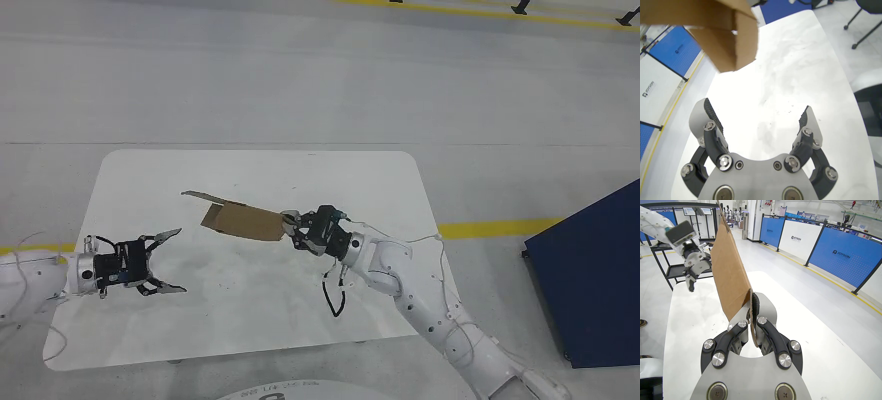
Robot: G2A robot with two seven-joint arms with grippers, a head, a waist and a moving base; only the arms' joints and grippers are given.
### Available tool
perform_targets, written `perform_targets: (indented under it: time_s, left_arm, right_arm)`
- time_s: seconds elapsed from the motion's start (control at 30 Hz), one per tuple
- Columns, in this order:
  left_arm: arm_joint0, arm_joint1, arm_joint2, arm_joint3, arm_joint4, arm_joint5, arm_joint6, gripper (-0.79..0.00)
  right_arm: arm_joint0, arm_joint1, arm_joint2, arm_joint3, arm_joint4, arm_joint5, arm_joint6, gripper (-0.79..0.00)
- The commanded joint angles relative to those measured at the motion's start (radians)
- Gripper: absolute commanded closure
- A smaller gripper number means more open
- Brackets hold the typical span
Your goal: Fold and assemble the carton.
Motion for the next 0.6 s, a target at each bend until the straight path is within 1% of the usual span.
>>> perform_targets:
  time_s: [0.0, 0.13, 0.2, 0.27, 0.43, 0.57]
  left_arm:
    - [0.025, 0.033, -0.024, -0.084, 0.026, 0.002, 0.031, -0.785]
    - [0.060, 0.083, -0.063, -0.181, 0.065, -0.025, 0.054, -0.785]
    - [0.072, 0.101, -0.085, -0.214, 0.063, -0.039, 0.025, -0.785]
    - [0.084, 0.112, -0.106, -0.236, 0.026, -0.039, -0.033, -0.785]
    - [0.101, 0.122, -0.148, -0.280, -0.064, -0.056, -0.155, -0.785]
    - [0.099, 0.112, -0.160, -0.308, -0.089, -0.096, -0.250, -0.779]
  right_arm:
    - [0.007, -0.004, -0.006, 0.003, 0.009, 0.009, 0.018, 0.000]
    - [0.013, -0.008, -0.010, 0.004, 0.016, 0.016, 0.030, 0.000]
    - [0.013, -0.010, -0.010, 0.005, 0.018, 0.016, 0.034, 0.000]
    - [0.011, -0.011, -0.011, 0.002, 0.014, 0.016, 0.036, 0.000]
    - [0.001, -0.012, -0.011, -0.010, -0.005, 0.006, 0.029, 0.000]
    - [-0.009, -0.012, -0.007, -0.019, -0.019, -0.007, 0.023, 0.000]
